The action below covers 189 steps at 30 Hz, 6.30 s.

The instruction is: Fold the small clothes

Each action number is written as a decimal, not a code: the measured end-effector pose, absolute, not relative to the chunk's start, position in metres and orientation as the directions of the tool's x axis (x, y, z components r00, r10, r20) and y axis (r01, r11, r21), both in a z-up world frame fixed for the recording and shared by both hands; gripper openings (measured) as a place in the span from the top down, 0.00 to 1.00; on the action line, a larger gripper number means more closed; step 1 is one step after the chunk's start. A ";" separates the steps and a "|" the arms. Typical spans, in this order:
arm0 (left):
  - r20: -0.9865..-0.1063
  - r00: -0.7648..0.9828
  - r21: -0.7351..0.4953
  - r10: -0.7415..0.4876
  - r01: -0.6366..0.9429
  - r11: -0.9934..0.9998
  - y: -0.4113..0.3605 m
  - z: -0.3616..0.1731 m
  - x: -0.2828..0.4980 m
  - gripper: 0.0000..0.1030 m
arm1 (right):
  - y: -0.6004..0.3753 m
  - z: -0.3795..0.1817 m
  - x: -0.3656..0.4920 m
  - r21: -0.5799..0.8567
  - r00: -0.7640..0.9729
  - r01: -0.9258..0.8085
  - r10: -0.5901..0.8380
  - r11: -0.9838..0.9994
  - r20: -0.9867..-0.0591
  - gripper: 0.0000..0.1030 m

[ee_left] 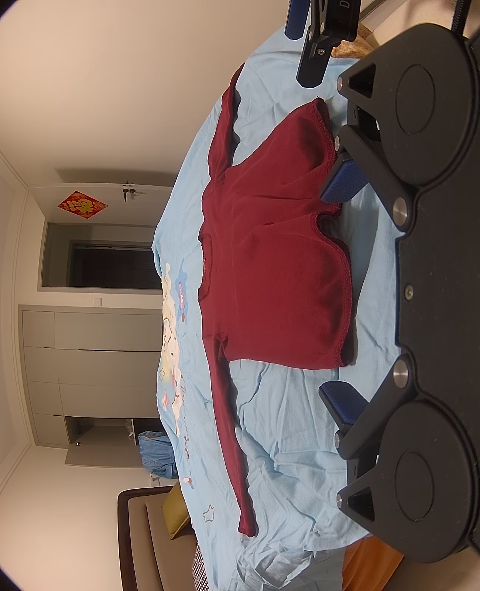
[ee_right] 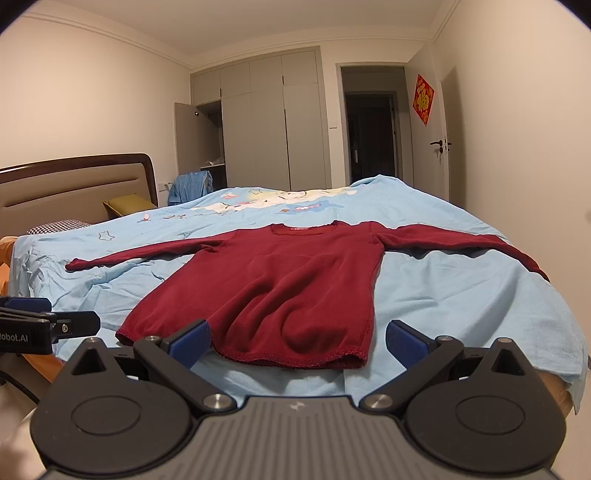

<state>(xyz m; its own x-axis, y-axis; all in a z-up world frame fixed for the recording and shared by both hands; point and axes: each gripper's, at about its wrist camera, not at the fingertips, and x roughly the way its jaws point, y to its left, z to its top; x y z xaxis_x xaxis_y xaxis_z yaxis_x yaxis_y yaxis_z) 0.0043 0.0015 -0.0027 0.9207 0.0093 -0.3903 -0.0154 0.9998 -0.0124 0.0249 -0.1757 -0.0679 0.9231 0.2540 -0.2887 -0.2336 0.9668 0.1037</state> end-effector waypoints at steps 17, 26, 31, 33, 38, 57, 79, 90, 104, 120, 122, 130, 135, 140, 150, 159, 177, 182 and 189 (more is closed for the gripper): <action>-0.446 0.894 -0.017 0.025 -0.036 0.999 0.007 -0.012 0.013 0.01 | -0.176 -0.069 0.037 0.136 0.889 -0.260 0.292 0.956 -0.354 0.00; -0.540 0.842 -0.033 -0.016 -0.002 0.999 0.012 -0.015 0.061 0.01 | -0.192 -0.079 0.080 0.218 0.831 -0.230 0.308 0.948 -0.463 0.00; -0.559 0.829 0.003 -0.018 0.024 1.000 0.003 -0.009 0.097 0.01 | -0.206 -0.081 0.107 0.216 0.834 -0.193 0.276 0.957 -0.478 0.00; -0.565 0.825 0.010 -0.017 0.027 1.000 -0.001 -0.006 0.113 0.01 | -0.212 -0.080 0.119 0.223 0.837 -0.178 0.267 0.958 -0.478 0.00; -0.578 0.816 0.001 -0.029 0.036 0.999 -0.010 -0.001 0.152 0.01 | -0.231 -0.079 0.152 0.238 0.847 -0.142 0.242 0.961 -0.473 0.00; -0.523 0.852 -0.053 -0.014 -0.016 0.998 -0.031 -0.018 0.306 0.01 | -0.347 -0.081 0.241 0.382 0.927 0.085 0.068 0.920 -0.369 0.00; -0.480 0.876 0.025 0.041 -0.033 0.999 -0.043 -0.076 0.338 0.00 | -0.499 -0.122 0.359 0.731 0.883 0.362 0.036 0.579 -0.467 0.00; -0.482 0.876 0.004 0.029 -0.030 1.000 -0.040 -0.076 0.337 0.00 | -0.520 -0.141 0.405 0.775 0.871 0.474 -0.090 0.418 -0.483 0.22; -0.497 0.867 -0.133 -0.027 -0.045 0.990 -0.001 -0.032 0.338 0.01 | -0.442 -0.067 0.456 0.406 0.883 0.438 -0.301 0.802 -0.360 0.90; -0.445 0.894 -0.207 0.059 -0.167 0.964 0.070 -0.009 0.308 0.01 | -0.128 -0.026 0.543 -0.356 0.972 -0.212 0.157 0.910 -0.177 0.91; -0.444 0.893 -0.215 0.076 -0.189 0.958 0.079 -0.010 0.304 0.01 | -0.090 -0.041 0.542 -0.408 0.951 -0.295 0.225 0.864 -0.212 0.91; -0.460 0.876 -0.228 0.143 -0.272 0.935 0.111 -0.014 0.289 0.01 | 0.002 -0.103 0.513 -0.537 0.845 -0.532 0.371 0.654 -0.386 0.95; -0.472 0.868 -0.232 0.155 -0.292 0.928 0.117 -0.019 0.284 0.01 | -0.001 -0.117 0.516 -0.541 0.868 -0.488 0.314 0.685 -0.384 0.80; -0.484 0.865 -0.249 0.134 -0.283 0.926 0.114 -0.024 0.285 0.01 | -0.024 -0.118 0.520 -0.480 0.879 -0.423 0.221 0.769 -0.422 0.62; -0.492 0.858 -0.244 0.146 -0.297 0.923 0.121 -0.025 0.281 0.01 | -0.021 -0.127 0.574 -0.389 0.867 -0.358 0.147 0.849 -0.477 0.94; -0.420 0.866 -0.269 0.270 -0.403 0.875 0.147 -0.006 0.268 0.01 | 0.039 -0.088 0.500 -0.348 0.811 -0.576 0.463 0.740 -0.358 0.95; -0.428 0.893 -0.194 0.139 -0.241 0.951 0.106 -0.014 0.348 0.01 | -0.111 -0.100 0.444 -0.294 0.841 -0.476 0.333 0.829 -0.426 0.27; -0.452 0.886 -0.145 0.104 -0.188 0.971 0.082 -0.031 0.402 0.01 | -0.173 -0.113 0.437 -0.301 0.875 -0.338 0.180 0.892 -0.450 0.09; -0.520 0.845 -0.116 0.127 -0.217 0.969 0.077 -0.065 0.427 0.01 | -0.204 -0.135 0.446 -0.464 0.906 -0.193 -0.025 0.865 -0.423 0.10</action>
